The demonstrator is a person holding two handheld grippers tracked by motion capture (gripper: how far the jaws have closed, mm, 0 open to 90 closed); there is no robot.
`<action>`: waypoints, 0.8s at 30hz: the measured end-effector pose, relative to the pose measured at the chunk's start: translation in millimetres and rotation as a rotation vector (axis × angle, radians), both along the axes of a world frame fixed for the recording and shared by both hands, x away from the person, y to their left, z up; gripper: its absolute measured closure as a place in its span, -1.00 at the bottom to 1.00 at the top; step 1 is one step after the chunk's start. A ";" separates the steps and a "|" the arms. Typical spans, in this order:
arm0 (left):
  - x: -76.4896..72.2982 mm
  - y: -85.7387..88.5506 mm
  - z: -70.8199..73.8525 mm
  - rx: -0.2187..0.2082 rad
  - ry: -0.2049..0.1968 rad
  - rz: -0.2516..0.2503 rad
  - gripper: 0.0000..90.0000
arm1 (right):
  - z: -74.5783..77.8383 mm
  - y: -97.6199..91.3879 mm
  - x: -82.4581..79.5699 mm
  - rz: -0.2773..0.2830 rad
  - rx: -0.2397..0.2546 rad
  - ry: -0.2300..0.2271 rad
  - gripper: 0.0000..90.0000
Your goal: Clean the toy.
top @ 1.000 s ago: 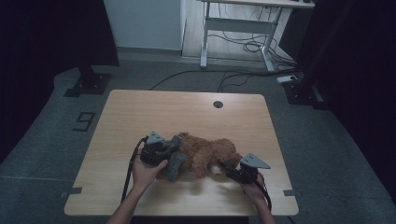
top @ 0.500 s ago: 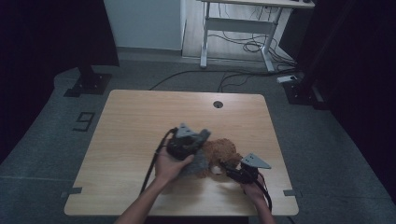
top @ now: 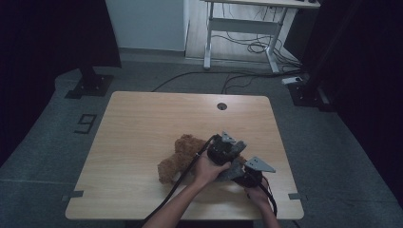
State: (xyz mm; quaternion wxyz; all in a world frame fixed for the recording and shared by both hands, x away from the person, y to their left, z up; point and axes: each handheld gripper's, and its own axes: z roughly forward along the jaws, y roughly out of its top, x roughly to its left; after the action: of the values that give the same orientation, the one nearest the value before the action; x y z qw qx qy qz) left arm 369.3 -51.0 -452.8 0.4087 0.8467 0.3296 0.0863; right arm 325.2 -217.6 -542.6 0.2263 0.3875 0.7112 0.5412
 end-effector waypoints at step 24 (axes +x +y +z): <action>-42.8 168.9 -21.1 -0.137 -0.038 0.199 0.76 | -0.4 2.9 -1.2 -0.005 0.009 -0.005 -0.11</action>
State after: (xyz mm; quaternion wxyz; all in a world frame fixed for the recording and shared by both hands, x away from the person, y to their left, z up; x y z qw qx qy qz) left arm 326.4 117.9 -473.9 0.4613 0.7781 0.4092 0.1199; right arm 324.0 -214.6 -543.0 0.2277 0.3889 0.7071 0.5449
